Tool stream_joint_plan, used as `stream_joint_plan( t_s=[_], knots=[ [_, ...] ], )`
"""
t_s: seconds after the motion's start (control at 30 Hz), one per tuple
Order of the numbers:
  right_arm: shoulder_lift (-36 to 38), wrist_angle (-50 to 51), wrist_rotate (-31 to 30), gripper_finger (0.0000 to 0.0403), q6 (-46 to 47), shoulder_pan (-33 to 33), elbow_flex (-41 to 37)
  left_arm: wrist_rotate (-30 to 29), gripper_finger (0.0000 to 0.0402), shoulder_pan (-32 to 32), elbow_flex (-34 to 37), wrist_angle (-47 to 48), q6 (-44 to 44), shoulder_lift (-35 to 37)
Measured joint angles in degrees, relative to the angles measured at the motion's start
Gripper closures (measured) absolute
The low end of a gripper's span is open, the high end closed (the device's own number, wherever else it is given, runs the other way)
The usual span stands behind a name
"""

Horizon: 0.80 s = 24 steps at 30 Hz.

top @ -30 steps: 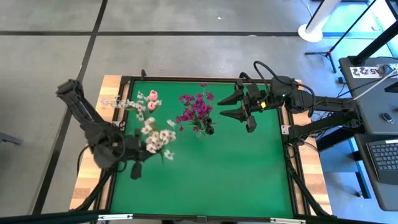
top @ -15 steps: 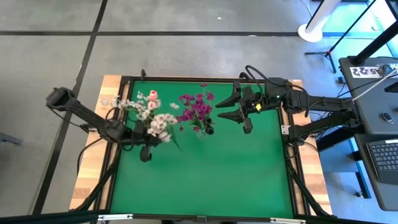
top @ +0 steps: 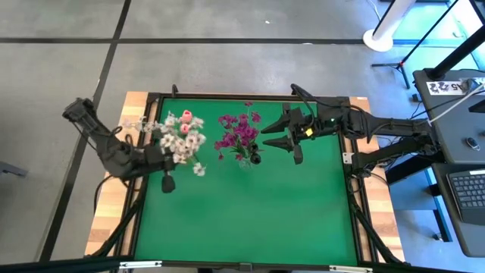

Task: Sort flowers into vase by color
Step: Put the white flowers into the yellow vase

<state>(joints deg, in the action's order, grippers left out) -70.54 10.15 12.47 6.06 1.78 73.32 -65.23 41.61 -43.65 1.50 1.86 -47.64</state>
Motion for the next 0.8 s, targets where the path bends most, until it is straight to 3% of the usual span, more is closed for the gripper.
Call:
stream_joint_plan(
  t_s=[0.2, 0.33, 0.63, 0.8],
  knots=[
    [-0.5, 0.4, -2.1, 0.0237, 0.8, -2.6, 0.0, -17.3, 0.0396, 10.9, 1.2, 8.5, -7.0, 2.4],
    [-0.5, 0.2, -3.2, 0.0237, -0.5, -4.2, 0.0, -24.6, 0.0396, 16.5, 2.6, 13.5, -13.5, 3.1],
    [-0.5, 0.4, -4.0, 0.0237, -0.6, -4.8, 0.0, -24.3, 0.0396, 17.7, 4.2, 14.9, -15.0, 2.8],
    [-0.5, 0.3, -4.0, 0.0237, -0.8, -4.8, 0.0, -16.9, 0.0396, 17.7, 4.2, 15.0, -15.5, 4.2]
  ],
)
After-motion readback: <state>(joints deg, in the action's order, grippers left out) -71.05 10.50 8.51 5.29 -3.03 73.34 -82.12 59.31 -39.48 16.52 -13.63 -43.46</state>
